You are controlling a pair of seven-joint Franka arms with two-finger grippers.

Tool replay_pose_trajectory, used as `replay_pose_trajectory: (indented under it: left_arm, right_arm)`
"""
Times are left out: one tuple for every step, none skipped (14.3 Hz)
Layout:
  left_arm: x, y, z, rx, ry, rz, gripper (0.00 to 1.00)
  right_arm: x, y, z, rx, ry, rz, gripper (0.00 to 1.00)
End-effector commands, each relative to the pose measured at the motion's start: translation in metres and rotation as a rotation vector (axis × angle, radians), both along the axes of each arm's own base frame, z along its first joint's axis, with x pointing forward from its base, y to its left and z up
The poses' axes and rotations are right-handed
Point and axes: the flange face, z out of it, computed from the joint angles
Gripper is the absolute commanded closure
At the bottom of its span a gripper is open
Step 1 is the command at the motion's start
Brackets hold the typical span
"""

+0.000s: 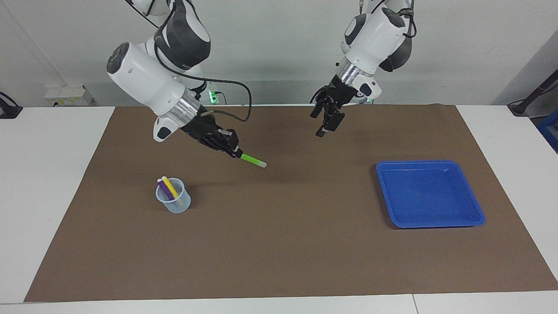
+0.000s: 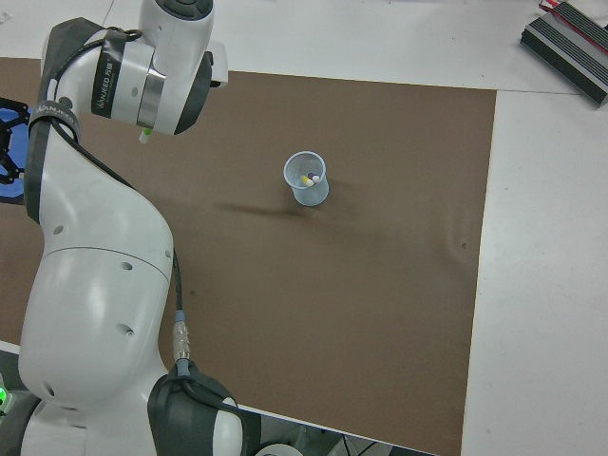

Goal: Right arm passes pens to left for tray arrangement
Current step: 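Pass the green pen from the right gripper to the left gripper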

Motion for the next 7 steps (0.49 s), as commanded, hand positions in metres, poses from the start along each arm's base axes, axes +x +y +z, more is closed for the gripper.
replay_pose_trajectory:
  left_arm:
    - [-0.003, -0.024, -0.014, -0.058, -0.006, 0.077, 0.00]
    - [-0.002, -0.037, -0.025, -0.069, -0.010, 0.084, 0.00]
    - [0.002, -0.041, -0.031, -0.075, -0.023, 0.094, 0.00]
    - [0.006, -0.043, -0.034, -0.079, -0.027, 0.101, 0.00]
    - [0.017, -0.049, -0.034, -0.100, -0.035, 0.122, 0.00]
    - [0.028, -0.052, -0.034, -0.116, -0.029, 0.153, 0.01]
    - [0.034, -0.048, -0.033, -0.122, -0.032, 0.170, 0.01]
  right_arm:
    - [0.004, 0.029, -0.010, 0.074, 0.028, -0.129, 1.00]
    - [0.002, 0.047, -0.013, 0.097, 0.036, -0.157, 1.00]
    - [-0.002, 0.065, -0.012, 0.113, 0.035, -0.185, 1.00]
    - [-0.002, 0.075, -0.015, 0.117, 0.036, -0.199, 1.00]
    - [-0.002, 0.076, -0.015, 0.118, 0.034, -0.200, 1.00]
    - [-0.002, 0.076, -0.016, 0.116, 0.035, -0.198, 1.00]
    - [-0.002, 0.076, -0.015, 0.118, 0.033, -0.199, 1.00]
